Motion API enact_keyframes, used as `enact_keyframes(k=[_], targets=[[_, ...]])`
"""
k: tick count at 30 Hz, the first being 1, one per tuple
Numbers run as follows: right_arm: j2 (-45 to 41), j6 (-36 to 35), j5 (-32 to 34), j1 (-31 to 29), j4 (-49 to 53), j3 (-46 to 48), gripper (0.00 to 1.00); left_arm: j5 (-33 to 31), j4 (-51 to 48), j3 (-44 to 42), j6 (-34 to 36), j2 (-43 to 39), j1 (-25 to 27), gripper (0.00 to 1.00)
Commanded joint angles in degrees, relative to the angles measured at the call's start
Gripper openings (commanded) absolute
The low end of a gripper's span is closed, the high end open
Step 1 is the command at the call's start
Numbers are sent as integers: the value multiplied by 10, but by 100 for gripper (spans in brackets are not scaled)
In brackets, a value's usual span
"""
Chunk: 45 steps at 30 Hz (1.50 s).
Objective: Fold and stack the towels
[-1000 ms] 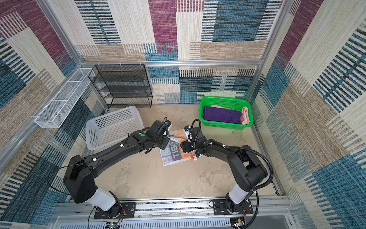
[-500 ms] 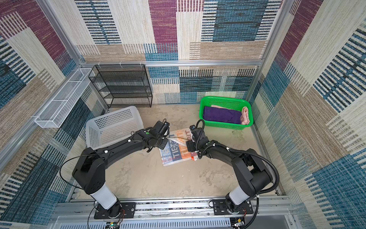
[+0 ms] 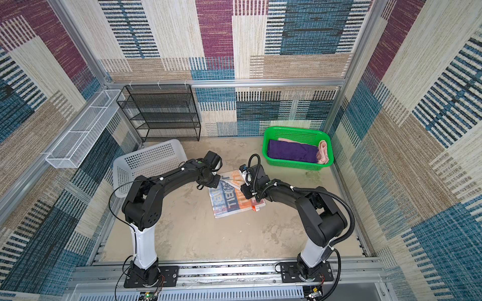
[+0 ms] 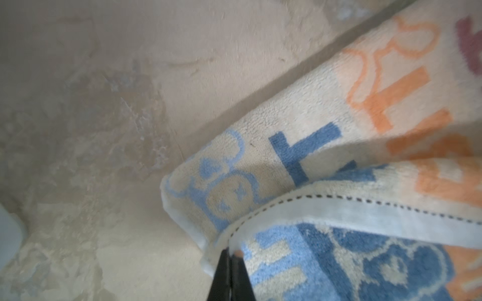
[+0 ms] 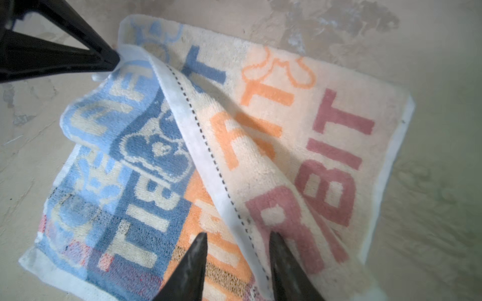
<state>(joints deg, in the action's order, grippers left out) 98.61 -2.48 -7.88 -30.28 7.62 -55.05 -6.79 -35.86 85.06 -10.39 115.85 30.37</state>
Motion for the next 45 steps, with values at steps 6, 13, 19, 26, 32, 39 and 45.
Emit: enact_keyframes(k=[6,13,19,26,32,39,45], targets=[[59,-12,83,9,29,-83,54,18,5,-20,0,-2,-1,0],[42,-71,124,9,58,-97,50,20,14,-31,1,-5,-1,0],[-39,-91,91,-3,50,-38,52,24,18,-31,4,-3,-2,0],[-31,-107,88,-26,54,2,51,34,25,-32,4,0,-6,0],[-9,-98,148,-26,42,9,51,41,34,-40,4,0,-6,0],[19,-106,185,-26,26,0,54,51,38,-44,4,0,-7,0],[38,-113,188,-26,20,-15,52,53,39,-45,5,0,-6,0]])
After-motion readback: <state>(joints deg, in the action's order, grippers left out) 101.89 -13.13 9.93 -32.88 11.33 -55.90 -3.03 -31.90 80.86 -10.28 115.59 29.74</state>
